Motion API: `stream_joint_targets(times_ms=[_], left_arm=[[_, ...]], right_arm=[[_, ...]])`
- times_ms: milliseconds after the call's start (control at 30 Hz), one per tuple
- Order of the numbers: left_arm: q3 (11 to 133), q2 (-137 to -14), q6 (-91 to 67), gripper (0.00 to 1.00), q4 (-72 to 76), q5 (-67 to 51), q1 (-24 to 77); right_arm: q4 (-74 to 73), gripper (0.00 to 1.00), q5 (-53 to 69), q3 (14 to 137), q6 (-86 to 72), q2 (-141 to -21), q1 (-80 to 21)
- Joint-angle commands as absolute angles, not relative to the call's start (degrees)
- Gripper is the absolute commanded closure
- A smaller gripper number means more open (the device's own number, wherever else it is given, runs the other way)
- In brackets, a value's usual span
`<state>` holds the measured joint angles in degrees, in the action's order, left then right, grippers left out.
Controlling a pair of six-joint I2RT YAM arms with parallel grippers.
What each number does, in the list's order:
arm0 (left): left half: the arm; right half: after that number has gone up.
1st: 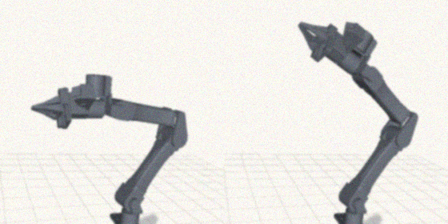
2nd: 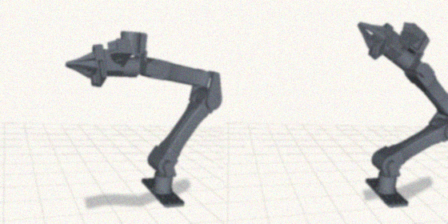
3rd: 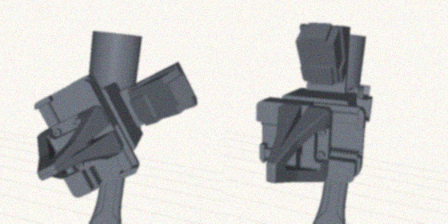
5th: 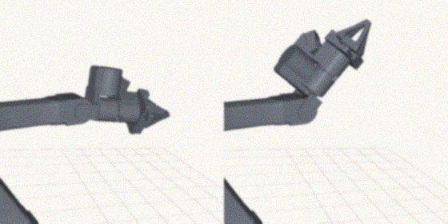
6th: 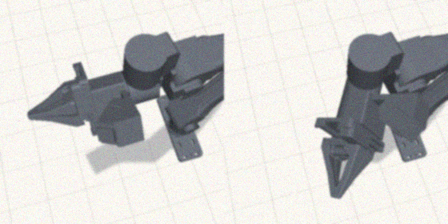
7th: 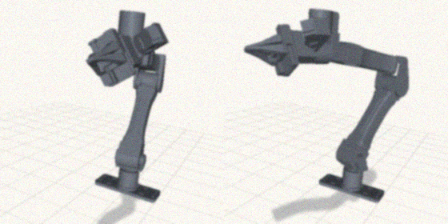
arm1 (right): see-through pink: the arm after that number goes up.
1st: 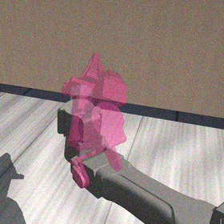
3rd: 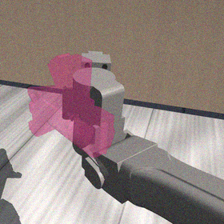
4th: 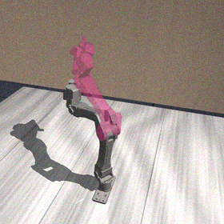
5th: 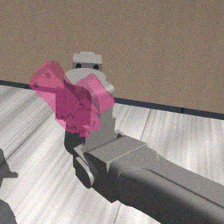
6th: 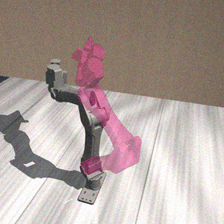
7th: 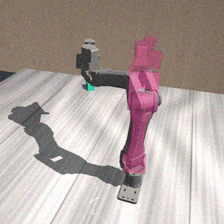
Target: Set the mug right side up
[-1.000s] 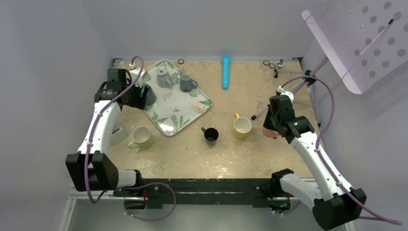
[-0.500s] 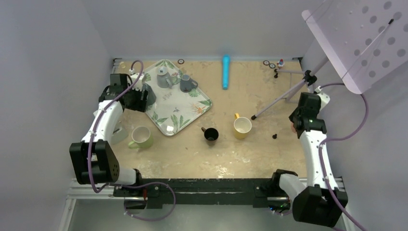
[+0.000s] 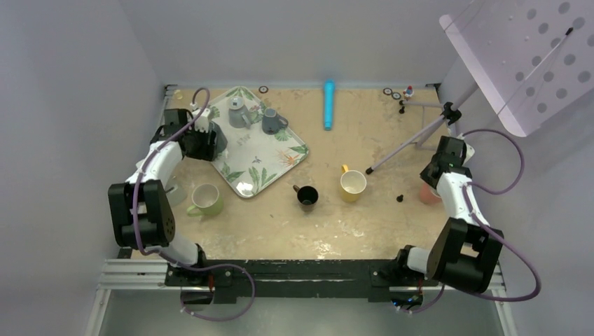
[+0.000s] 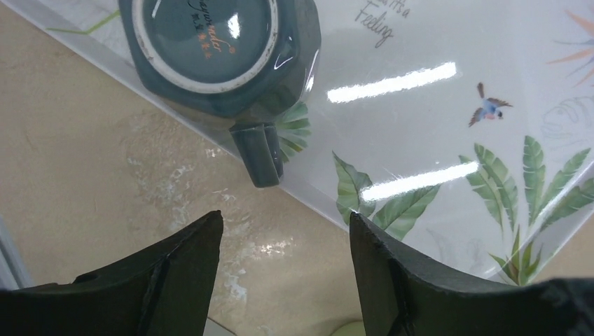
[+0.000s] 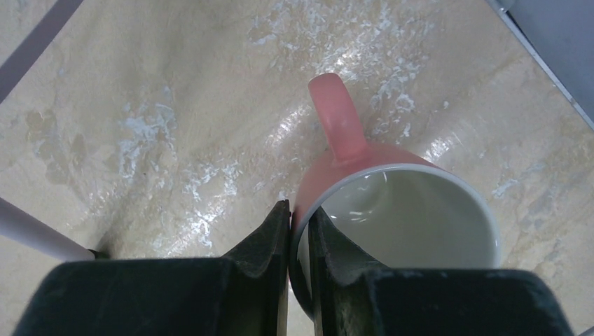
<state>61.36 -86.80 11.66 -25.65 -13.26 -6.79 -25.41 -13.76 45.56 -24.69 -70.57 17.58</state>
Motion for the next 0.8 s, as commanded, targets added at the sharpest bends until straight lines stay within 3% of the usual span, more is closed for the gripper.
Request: stream_joint_targets(times_ms=[0, 200, 300, 433, 600, 767], left_arm=[[64.68, -90.69, 14.4, 0.3, -21.71, -12.79, -7.09], [68.86, -95.49, 16.16, 0.33, -22.81, -12.61, -7.08], [71.47, -97.31, 16.21, 0.34, -23.63, -12.96, -7.05], [74.73, -99.95, 16.13, 0.37, -25.61, -12.48, -7.05], [77.78, -102.82, 16.44, 0.42, -29.34, -12.49, -7.03], [77.61, -103.21, 16.77, 0.45, -31.8, -13.27, -6.93]], right_arm=[[-19.85, 1.0, -13.1, 45.79, -24.39, -70.99, 17.86], [-20.72, 0.97, -12.35, 46.54, -24.17, -69.94, 17.98], [-21.95, 0.7, -12.05, 47.57, -23.84, -69.15, 18.02], [-23.54, 0.48, -11.1, 48.69, -23.68, -67.2, 17.99], [-26.46, 0.4, -10.39, 50.28, -23.28, -64.26, 18.02], [-29.09, 0.39, -9.28, 53.0, -22.47, -61.73, 18.02]])
